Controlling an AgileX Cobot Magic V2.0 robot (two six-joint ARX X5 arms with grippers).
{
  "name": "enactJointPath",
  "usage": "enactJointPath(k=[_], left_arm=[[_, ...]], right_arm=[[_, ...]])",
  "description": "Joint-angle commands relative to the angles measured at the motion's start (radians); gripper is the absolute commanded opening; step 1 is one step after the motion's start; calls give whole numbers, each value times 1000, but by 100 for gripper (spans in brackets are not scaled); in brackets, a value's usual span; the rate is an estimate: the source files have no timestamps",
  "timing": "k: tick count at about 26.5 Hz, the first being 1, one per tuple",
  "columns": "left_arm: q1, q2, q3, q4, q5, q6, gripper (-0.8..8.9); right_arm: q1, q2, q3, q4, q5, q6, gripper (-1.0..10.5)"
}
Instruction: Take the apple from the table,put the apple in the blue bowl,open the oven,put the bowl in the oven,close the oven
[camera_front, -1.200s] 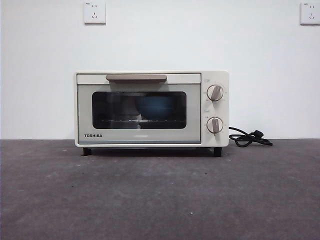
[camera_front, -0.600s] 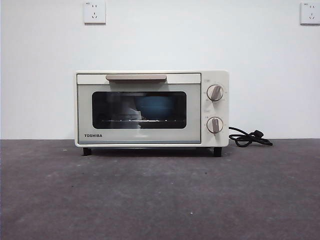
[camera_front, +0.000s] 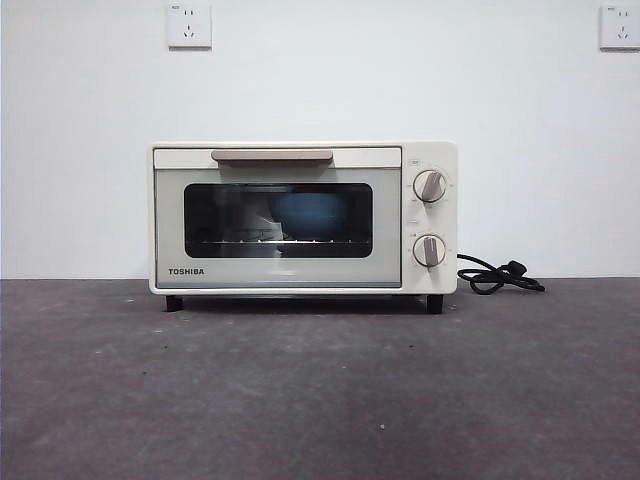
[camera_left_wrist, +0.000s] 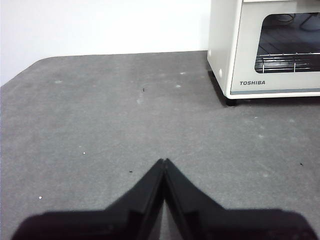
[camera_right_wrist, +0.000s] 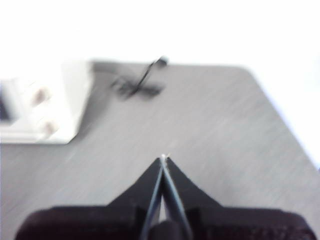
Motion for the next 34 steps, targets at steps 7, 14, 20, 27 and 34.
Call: enactJointPath(k=[7,14,20,27,34], left_arm=[[-2,1,-10,8,5,-8,-4],[-2,1,-10,8,5,-8,-4],[-2,2,-10,8,5,-8,-4],[-2,2,-10,8,5,-8,-4],[-2,2,-10,8,5,-8,-4]], right_arm=[[-159,-157,-596,628,-366,-75,1],[-185,-261,-752,670,-381,-79,1],[-185,-346,-829,672,-372,-77,1],[-185,-413,-837,525,-356,-82,1],[-184,-465,-835,464,-353,-68,1]])
